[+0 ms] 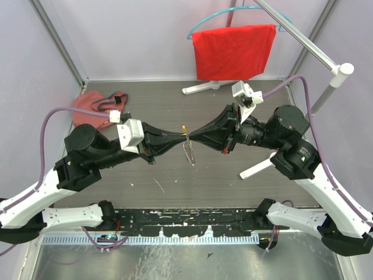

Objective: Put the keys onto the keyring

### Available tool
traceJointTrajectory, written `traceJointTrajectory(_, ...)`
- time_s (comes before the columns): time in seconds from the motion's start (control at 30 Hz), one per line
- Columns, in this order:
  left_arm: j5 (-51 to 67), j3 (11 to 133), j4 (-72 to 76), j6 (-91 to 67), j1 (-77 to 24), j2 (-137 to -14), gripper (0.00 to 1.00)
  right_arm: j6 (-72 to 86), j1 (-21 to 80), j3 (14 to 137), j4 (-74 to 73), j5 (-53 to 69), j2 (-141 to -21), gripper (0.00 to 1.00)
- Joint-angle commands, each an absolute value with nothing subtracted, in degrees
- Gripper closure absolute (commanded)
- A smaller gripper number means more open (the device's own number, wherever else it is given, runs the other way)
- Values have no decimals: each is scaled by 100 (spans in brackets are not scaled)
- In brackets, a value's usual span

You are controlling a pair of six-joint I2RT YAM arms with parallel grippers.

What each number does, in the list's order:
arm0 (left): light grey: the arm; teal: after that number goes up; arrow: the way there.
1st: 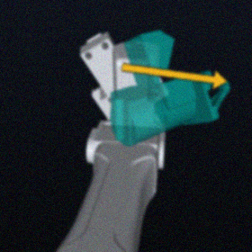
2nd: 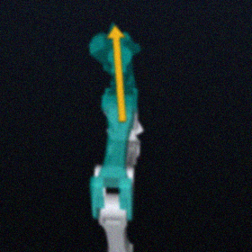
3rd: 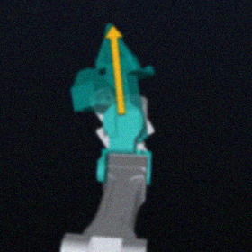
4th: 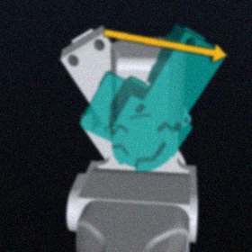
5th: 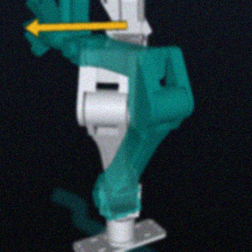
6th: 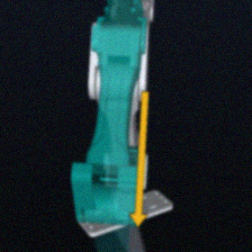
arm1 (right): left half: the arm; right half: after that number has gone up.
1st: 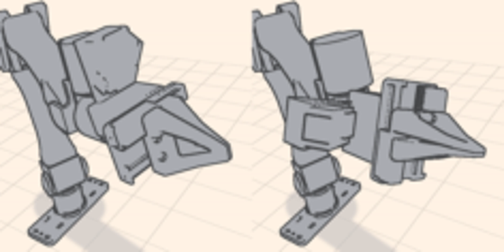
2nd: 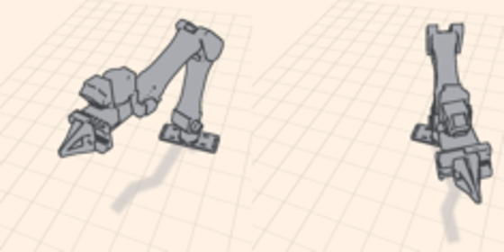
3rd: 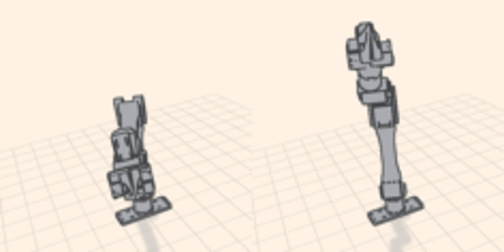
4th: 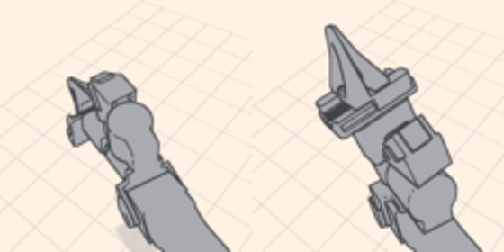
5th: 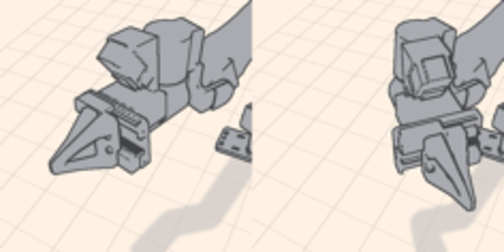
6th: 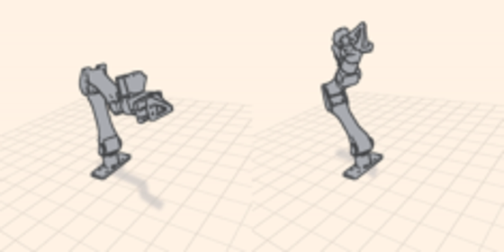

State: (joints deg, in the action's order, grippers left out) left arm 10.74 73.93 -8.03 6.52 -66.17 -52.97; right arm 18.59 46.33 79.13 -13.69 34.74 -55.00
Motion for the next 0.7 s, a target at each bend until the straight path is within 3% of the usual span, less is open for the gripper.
traceJointTrajectory(0.0,1239,7378,4,554,-6636,-5181,100,1992,4630,7834,-1115,3397,-5495,93)
traceJointTrajectory(0.37,1337,7369,562,569,-6636,-5247,100,2411,4623,7646,-586,3140,-5432,91)
traceJointTrajectory(0.67,1388,7457,644,571,-6636,-5337,100,2321,4624,7606,-700,3024,-5442,83)
